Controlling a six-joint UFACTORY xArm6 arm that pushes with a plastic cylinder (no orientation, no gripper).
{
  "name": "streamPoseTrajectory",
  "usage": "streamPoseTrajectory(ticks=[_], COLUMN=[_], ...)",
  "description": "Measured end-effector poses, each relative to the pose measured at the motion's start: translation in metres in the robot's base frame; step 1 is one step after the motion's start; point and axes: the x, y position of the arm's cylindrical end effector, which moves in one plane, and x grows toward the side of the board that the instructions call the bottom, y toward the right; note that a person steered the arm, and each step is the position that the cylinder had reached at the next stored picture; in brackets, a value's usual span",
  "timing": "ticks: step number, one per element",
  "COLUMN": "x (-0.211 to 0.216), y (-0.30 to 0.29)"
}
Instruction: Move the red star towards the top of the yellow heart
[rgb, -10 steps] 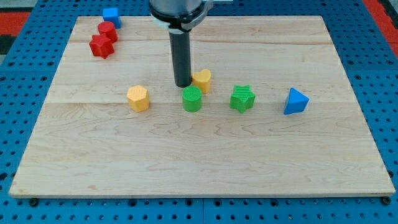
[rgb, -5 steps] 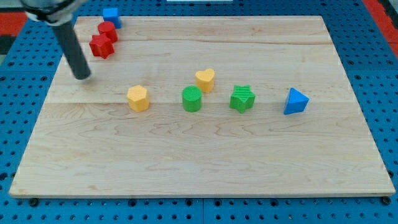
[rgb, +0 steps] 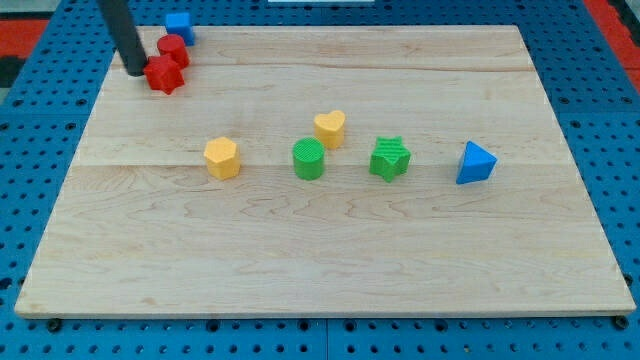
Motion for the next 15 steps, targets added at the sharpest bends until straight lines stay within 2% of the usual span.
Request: streamPoseTrajectory(ticks=[3, 5, 6, 8, 13, 15], x=[0.016, 0.025, 0.038, 0.061, 0.032, 0.032], y=[0.122, 0.178, 0.145, 0.142, 0.194, 0.19])
